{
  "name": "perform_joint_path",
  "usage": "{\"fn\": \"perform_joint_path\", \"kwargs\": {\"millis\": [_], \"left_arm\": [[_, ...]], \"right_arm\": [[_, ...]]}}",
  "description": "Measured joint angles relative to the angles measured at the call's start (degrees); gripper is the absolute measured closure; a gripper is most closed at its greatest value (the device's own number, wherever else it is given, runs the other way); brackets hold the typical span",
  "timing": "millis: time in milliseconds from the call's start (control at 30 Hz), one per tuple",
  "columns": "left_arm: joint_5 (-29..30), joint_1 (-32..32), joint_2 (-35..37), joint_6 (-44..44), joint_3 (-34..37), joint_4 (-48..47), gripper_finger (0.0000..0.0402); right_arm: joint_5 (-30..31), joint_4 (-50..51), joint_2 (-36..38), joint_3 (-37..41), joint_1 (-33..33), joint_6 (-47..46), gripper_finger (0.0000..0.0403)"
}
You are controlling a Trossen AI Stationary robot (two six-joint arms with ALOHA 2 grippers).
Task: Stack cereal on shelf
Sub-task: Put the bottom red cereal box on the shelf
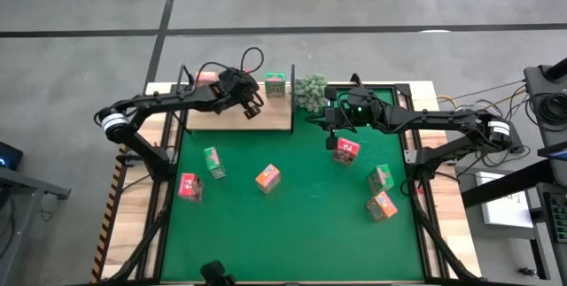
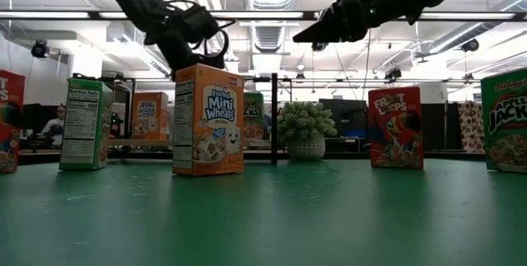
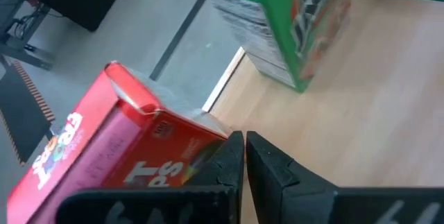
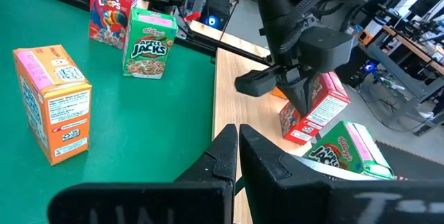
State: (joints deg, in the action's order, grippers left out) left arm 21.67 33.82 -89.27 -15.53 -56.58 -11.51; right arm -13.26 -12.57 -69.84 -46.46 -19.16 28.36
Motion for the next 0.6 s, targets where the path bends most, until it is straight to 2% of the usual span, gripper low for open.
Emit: {"fn": "perform_joint_path", "kwargs": {"millis": [333, 600], "left_arm": [[0.28, 1.25, 0.0, 1.29, 0.0, 2.89, 0.0401], [0.28, 1.08, 0.06, 1.52, 0.01, 0.2, 0.0401]], "right_arm": [[0.29, 0.04, 0.0, 0.0, 0.0, 0.15, 0.0394], [1.33, 0.23, 0.0, 0.0, 0.0, 0.16, 0.0394]]}}
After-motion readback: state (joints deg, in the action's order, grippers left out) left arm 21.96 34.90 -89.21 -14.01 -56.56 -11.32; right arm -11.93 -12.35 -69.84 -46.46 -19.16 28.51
